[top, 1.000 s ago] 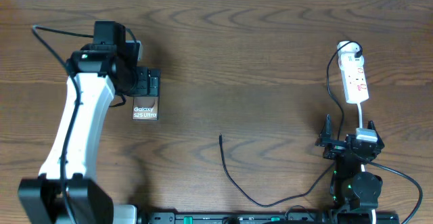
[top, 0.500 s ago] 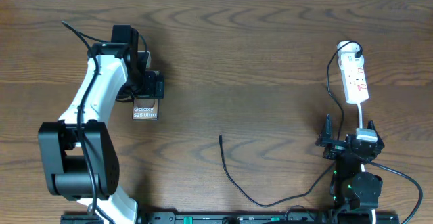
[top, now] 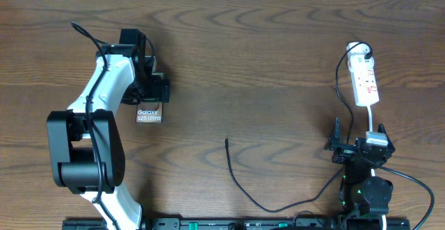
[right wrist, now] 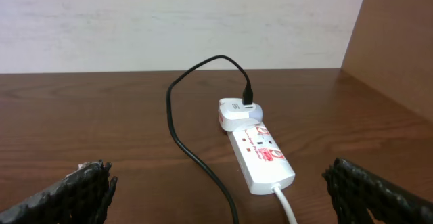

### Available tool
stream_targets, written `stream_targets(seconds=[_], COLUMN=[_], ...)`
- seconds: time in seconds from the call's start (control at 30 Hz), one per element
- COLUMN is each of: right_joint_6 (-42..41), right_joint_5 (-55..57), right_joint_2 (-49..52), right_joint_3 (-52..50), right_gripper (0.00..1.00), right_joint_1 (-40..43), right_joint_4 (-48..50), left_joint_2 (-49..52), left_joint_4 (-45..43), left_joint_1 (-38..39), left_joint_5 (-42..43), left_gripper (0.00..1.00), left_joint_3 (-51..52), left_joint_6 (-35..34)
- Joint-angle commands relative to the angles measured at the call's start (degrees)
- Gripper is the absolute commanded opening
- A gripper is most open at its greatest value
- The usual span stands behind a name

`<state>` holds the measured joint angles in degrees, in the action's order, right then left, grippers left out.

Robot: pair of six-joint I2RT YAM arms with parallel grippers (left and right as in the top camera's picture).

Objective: Plug charger to phone and switch on socket
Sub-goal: 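Move the left gripper down over the Galaxy phone box, then close the left gripper on the Galaxy box's sides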

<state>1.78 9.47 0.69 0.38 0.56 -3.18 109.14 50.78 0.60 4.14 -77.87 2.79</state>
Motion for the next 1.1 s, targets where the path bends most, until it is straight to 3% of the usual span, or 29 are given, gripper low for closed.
stream_targets(seconds=[0.0,1.07], right_joint_6=[0.46,0.46], right_joint_5=[0.02,0.02], right_joint_2=[-0.31,-0.31], right_joint_3=[-0.07,-0.07], right_gripper=[0.99,0.99], right_joint_1=[-0.39,-0.39], right_joint_4=[-0.26,-0.26], left_joint_2=[0.22,2.99], left_joint_4=[-0.28,-3.76], left_joint_1=[0.13,0.09], left_joint_5=[-0.96,-1.88], left_gripper=[0.98,0.98], left_joint_3=[-1.11,1.07], left_joint_6=[-0.5,-0.52])
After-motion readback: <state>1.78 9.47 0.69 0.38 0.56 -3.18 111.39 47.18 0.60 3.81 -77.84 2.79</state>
